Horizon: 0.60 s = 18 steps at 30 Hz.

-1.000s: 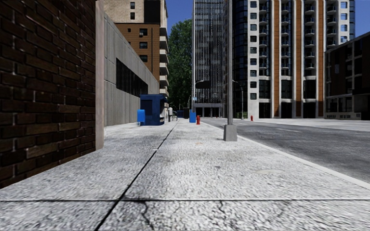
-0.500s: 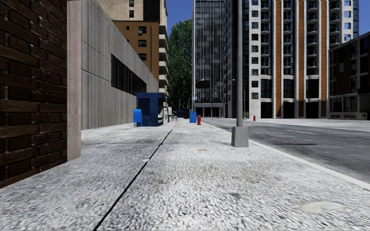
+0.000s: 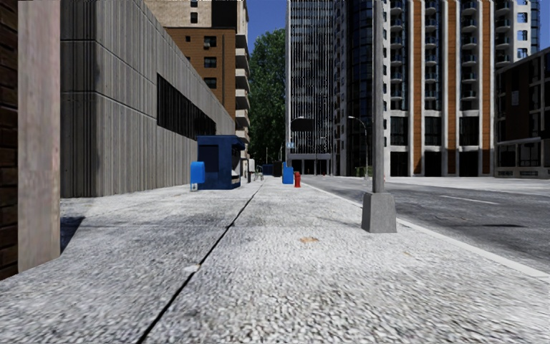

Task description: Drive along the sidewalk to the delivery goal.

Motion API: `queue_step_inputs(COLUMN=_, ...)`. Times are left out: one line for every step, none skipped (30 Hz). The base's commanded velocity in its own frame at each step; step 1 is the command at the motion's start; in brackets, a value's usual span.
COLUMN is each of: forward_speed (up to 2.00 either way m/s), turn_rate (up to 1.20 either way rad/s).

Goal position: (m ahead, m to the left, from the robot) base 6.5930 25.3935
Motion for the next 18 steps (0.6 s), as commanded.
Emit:
queue_step_inputs(forward_speed=2.0, turn_rate=0.0)
queue_step_inputs(forward_speed=2.0, turn_rate=0.0)
queue_step_inputs(forward_speed=2.0, turn_rate=0.03)
queue_step_inputs(forward_speed=2.0, turn_rate=0.03)
queue_step_inputs(forward_speed=2.0, turn_rate=0.1)
queue_step_inputs(forward_speed=2.0, turn_rate=0.28)
queue_step_inputs(forward_speed=2.0, turn_rate=0.4)
queue_step_inputs(forward_speed=2.0, turn_rate=0.4)
queue_step_inputs(forward_speed=2.0, turn_rate=0.47)
queue_step_inputs(forward_speed=2.0, turn_rate=0.49)
queue_step_inputs(forward_speed=2.0, turn_rate=0.49)
queue_step_inputs(forward_speed=2.0, turn_rate=0.49)
queue_step_inputs(forward_speed=2.0, turn_rate=0.49)
queue_step_inputs(forward_speed=2.0, turn_rate=0.49)
queue_step_inputs(forward_speed=2.0, turn_rate=0.49)
queue_step_inputs(forward_speed=2.0, turn_rate=0.49)
queue_step_inputs(forward_speed=2.0, turn_rate=0.52)
queue_step_inputs(forward_speed=2.0, turn_rate=0.54)
